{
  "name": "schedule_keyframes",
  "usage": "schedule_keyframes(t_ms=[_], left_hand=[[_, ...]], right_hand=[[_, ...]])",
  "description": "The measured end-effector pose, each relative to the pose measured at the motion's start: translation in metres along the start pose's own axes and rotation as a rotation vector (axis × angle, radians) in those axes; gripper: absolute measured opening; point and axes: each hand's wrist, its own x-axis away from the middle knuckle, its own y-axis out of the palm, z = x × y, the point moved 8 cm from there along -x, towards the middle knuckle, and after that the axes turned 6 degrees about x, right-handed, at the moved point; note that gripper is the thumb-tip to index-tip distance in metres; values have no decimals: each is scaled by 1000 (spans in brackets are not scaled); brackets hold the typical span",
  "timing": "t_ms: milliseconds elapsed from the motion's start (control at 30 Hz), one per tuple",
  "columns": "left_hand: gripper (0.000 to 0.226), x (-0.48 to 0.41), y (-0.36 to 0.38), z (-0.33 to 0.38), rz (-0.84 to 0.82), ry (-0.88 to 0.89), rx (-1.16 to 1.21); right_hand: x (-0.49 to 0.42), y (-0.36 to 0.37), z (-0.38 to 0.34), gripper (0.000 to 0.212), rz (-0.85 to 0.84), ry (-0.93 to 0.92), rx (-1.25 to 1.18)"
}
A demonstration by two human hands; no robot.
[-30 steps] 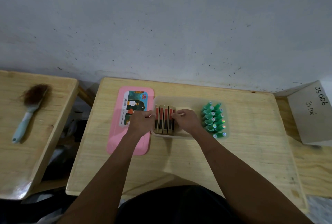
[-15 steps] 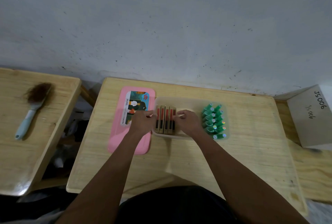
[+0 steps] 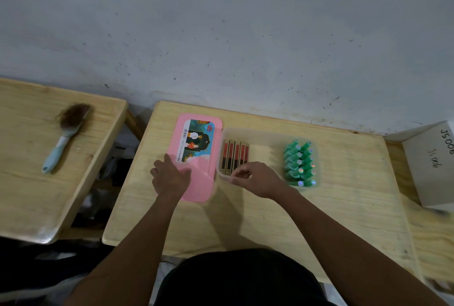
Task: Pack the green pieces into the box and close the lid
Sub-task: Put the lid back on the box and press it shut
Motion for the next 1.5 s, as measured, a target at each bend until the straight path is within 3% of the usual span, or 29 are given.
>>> schedule_keyframes(t_ms=[467, 600, 833, 1000, 1067, 1267, 1367, 1500], left_hand=[[84, -25, 2, -7, -161, -205, -2], [71, -28, -2, -7, -162, -240, 25], [70, -16, -6, -6, -104, -335, 170], [51, -14, -12, 9, -82, -274, 509], [40, -12, -24, 18, -37, -195, 529], [28, -5, -74, 55, 236, 51, 481], [24, 6, -96, 74, 331, 124, 568], [24, 28, -120, 101, 432, 221, 681]], right_hand=[[3, 1, 1, 23, 15, 11, -10], [4, 1, 2, 23, 24, 19, -14], [4, 1, 2, 23, 33, 30, -13], [6, -2, -3, 23, 16, 9, 53], [13, -16, -4, 27, 97, 3, 145], [61, -91, 37, 22, 669, 182, 296], [78, -105, 64, 23, 740, 281, 391], [90, -104, 85, 23, 715, 359, 404]])
